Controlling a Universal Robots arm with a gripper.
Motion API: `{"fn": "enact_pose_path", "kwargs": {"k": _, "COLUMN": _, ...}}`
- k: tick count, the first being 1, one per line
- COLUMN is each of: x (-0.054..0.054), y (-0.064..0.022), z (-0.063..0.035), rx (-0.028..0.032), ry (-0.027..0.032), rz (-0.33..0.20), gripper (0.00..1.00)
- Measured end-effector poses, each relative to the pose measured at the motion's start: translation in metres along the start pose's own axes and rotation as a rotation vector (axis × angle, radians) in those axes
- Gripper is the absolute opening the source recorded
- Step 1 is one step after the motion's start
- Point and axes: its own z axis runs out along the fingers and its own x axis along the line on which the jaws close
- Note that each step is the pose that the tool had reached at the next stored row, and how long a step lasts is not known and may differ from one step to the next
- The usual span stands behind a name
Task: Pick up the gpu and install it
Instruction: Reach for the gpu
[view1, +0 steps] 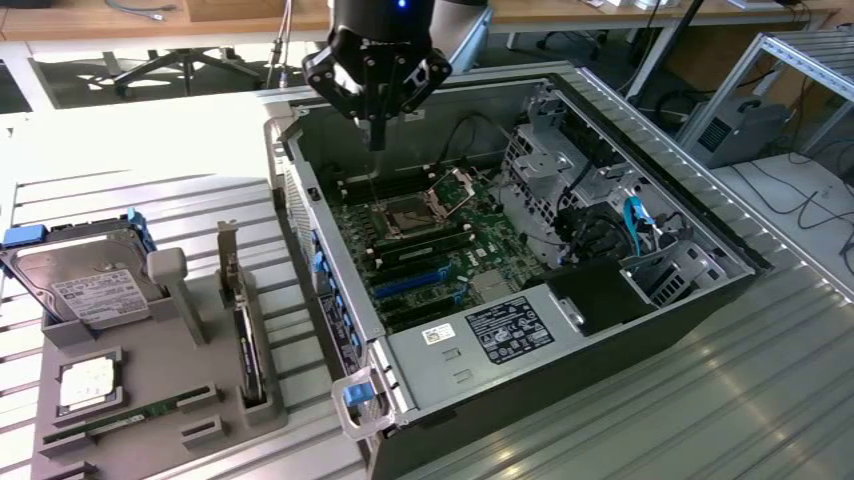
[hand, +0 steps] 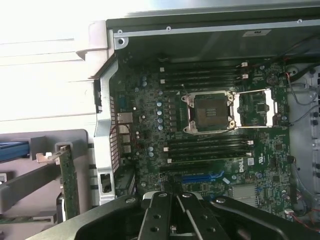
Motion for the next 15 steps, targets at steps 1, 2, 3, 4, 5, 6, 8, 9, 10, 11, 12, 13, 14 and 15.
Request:
{"fn": "enact_pose_path", "kwargs": {"k": 1, "x": 0.0005, "y": 0.0000, "z": 0.0000, "rx": 0.0000, "ry": 0.0000, "rz": 0.000, "gripper": 0.11}}
{"fn": "enact_pose_path", "kwargs": {"k": 2, "x": 0.0011, "y": -0.0001, "z": 0.0000, "rx": 0.0000, "ry": 0.0000, "rz": 0.000, "gripper": 0.11}}
{"fn": "enact_pose_path", "kwargs": {"k": 3, "x": 0.0015, "y": -0.0001, "z": -0.0001, "rx": 0.0000, "ry": 0.0001, "rz": 0.000, "gripper": 0.11}}
{"fn": "enact_pose_path", "kwargs": {"k": 4, "x": 0.0019, "y": -0.0001, "z": -0.0001, "rx": 0.0001, "ry": 0.0000, "rz": 0.000, "gripper": 0.11}}
{"fn": "enact_pose_path", "kwargs": {"k": 5, "x": 0.0025, "y": -0.0002, "z": -0.0001, "rx": 0.0000, "ry": 0.0000, "rz": 0.000, "gripper": 0.11}}
{"fn": "enact_pose_path", "kwargs": {"k": 6, "x": 0.0029, "y": -0.0002, "z": -0.0001, "rx": 0.0000, "ry": 0.0000, "rz": 0.000, "gripper": 0.11}}
{"fn": "enact_pose_path", "kwargs": {"k": 8, "x": 0.0037, "y": -0.0003, "z": -0.0001, "rx": 0.0000, "ry": 0.0000, "rz": 0.000, "gripper": 0.11}}
{"fn": "enact_pose_path", "kwargs": {"k": 9, "x": 0.0041, "y": -0.0003, "z": -0.0001, "rx": 0.0000, "ry": 0.0001, "rz": 0.000, "gripper": 0.11}}
{"fn": "enact_pose_path", "kwargs": {"k": 10, "x": 0.0045, "y": -0.0003, "z": -0.0001, "rx": 0.0000, "ry": 0.0001, "rz": 0.000, "gripper": 0.11}}
{"fn": "enact_pose_path", "kwargs": {"k": 11, "x": 0.0049, "y": -0.0004, "z": -0.0001, "rx": 0.0000, "ry": 0.0000, "rz": 0.000, "gripper": 0.11}}
{"fn": "enact_pose_path", "kwargs": {"k": 12, "x": 0.0052, "y": -0.0004, "z": -0.0001, "rx": 0.0000, "ry": 0.0000, "rz": 0.000, "gripper": 0.11}}
{"fn": "enact_pose_path", "kwargs": {"k": 13, "x": 0.0057, "y": -0.0004, "z": -0.0002, "rx": 0.0001, "ry": 0.0000, "rz": 0.000, "gripper": 0.11}}
{"fn": "enact_pose_path", "kwargs": {"k": 14, "x": 0.0061, "y": -0.0005, "z": -0.0002, "rx": 0.0000, "ry": 0.0001, "rz": 0.000, "gripper": 0.11}}
{"fn": "enact_pose_path", "kwargs": {"k": 15, "x": 0.0063, "y": -0.0005, "z": -0.0002, "rx": 0.0000, "ry": 0.0000, "rz": 0.000, "gripper": 0.11}}
